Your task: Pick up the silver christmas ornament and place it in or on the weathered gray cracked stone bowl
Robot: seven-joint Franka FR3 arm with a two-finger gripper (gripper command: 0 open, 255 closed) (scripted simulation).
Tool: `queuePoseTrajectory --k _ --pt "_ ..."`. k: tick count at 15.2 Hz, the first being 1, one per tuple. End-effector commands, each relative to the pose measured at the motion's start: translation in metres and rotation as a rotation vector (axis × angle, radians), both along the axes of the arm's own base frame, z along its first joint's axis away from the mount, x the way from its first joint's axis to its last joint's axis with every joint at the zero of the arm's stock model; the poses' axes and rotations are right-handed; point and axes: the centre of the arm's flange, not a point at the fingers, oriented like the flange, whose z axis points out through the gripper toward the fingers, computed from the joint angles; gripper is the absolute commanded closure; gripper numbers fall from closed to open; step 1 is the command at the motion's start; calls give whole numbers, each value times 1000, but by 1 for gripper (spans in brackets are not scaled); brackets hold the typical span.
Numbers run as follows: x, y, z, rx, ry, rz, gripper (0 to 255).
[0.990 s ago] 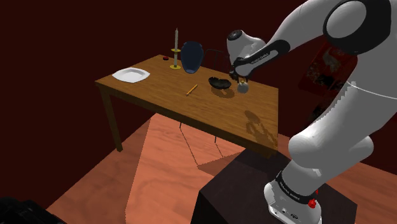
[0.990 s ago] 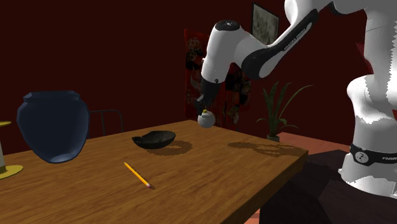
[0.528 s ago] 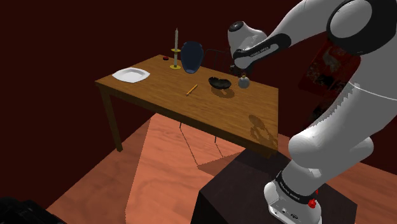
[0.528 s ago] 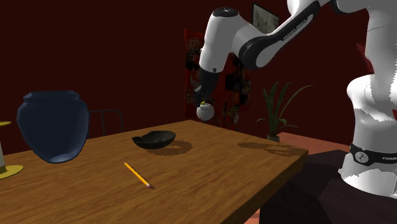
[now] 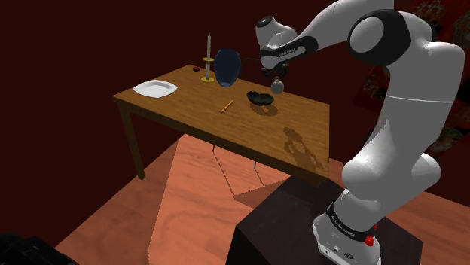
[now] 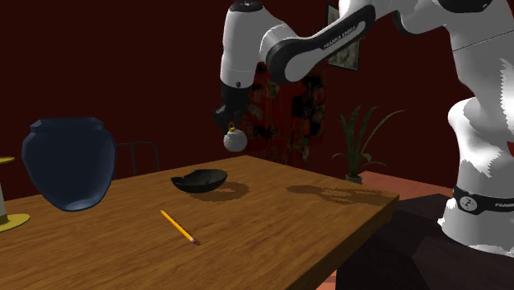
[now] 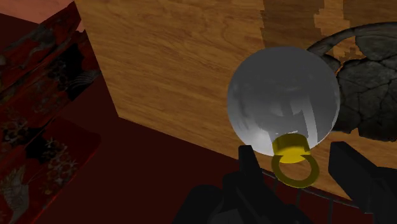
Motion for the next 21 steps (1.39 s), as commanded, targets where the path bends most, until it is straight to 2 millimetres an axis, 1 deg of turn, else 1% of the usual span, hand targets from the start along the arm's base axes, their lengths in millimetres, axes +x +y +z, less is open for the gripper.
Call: queuePoseTrajectory --k 1,7,8,21 --pt "25 -6 3 0 0 -1 255" --pt "102 -24 13 0 0 -1 255" --pt "109 -26 13 0 0 -1 255" --pt "109 -26 -55 0 0 -1 255"
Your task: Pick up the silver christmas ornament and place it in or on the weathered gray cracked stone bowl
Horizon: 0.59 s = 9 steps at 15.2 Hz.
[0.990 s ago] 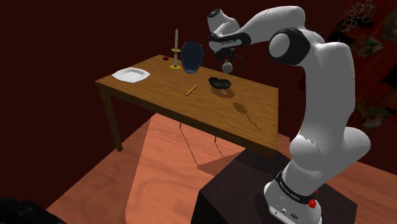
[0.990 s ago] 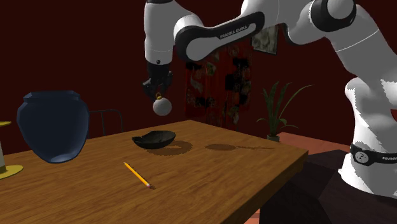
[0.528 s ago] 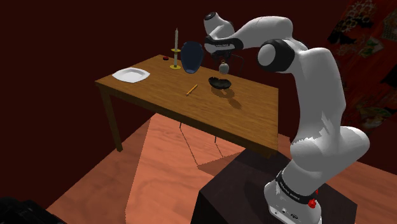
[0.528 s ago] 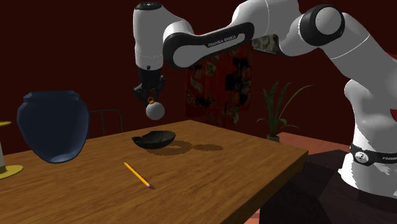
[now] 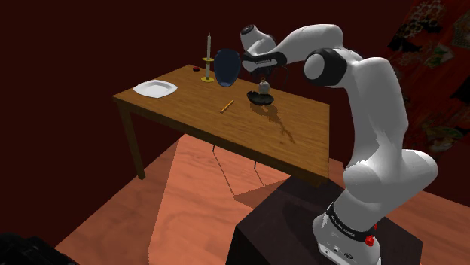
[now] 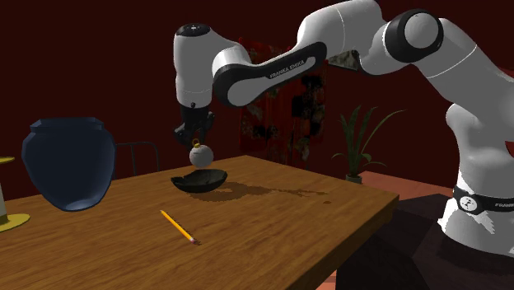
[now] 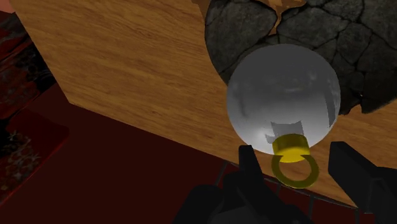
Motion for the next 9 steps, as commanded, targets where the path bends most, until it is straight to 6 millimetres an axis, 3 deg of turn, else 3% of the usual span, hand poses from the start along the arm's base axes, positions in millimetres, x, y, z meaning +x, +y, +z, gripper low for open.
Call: queuePoseTrajectory --k 1,5,9 --pt "0 1 -11 0 -1 0 255" --pt "0 1 -33 0 -1 0 255" --pt "0 1 -33 0 -1 0 255"
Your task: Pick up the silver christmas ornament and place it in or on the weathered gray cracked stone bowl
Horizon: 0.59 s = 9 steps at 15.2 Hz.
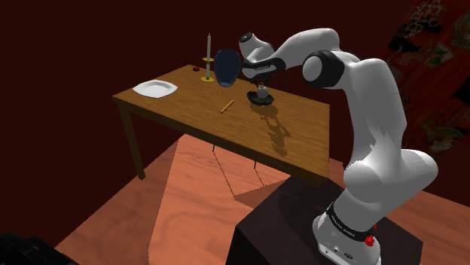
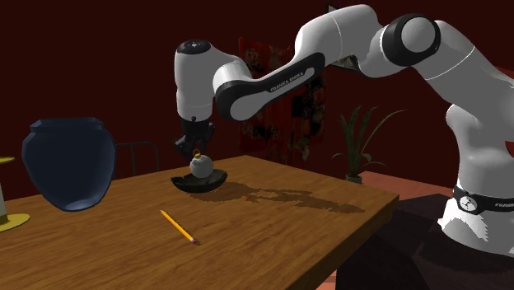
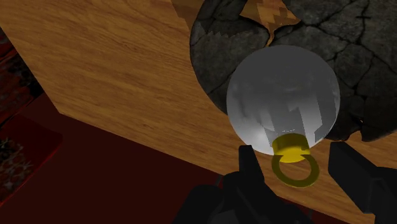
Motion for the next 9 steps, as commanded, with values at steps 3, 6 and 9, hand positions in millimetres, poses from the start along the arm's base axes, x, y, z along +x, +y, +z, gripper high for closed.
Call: queuePoseTrajectory --k 3,6,9 --pt "0 0 0 0 -1 0 255" --pt "0 0 0 0 -1 0 0" --pt "0 0 0 0 -1 0 0"
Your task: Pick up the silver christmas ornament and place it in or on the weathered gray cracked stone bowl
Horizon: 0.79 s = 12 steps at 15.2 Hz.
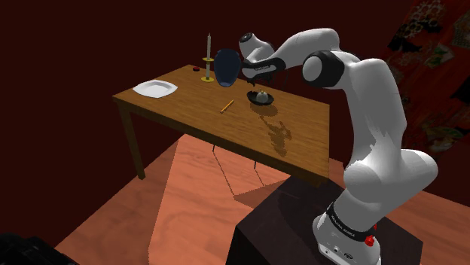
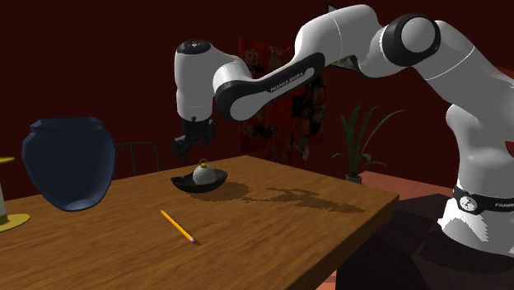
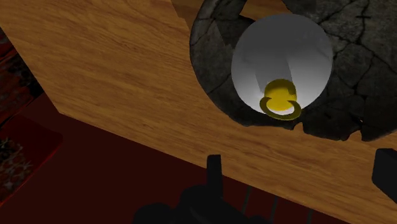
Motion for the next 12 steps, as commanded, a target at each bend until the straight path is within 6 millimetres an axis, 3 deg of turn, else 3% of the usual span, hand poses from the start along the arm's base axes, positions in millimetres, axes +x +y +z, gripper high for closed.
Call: queuePoseTrajectory --k 1,5,12 --pt "0 0 0 0 0 0 0" --pt "1 30 40 0 0 0 0" --pt "1 30 40 0 0 0 0"
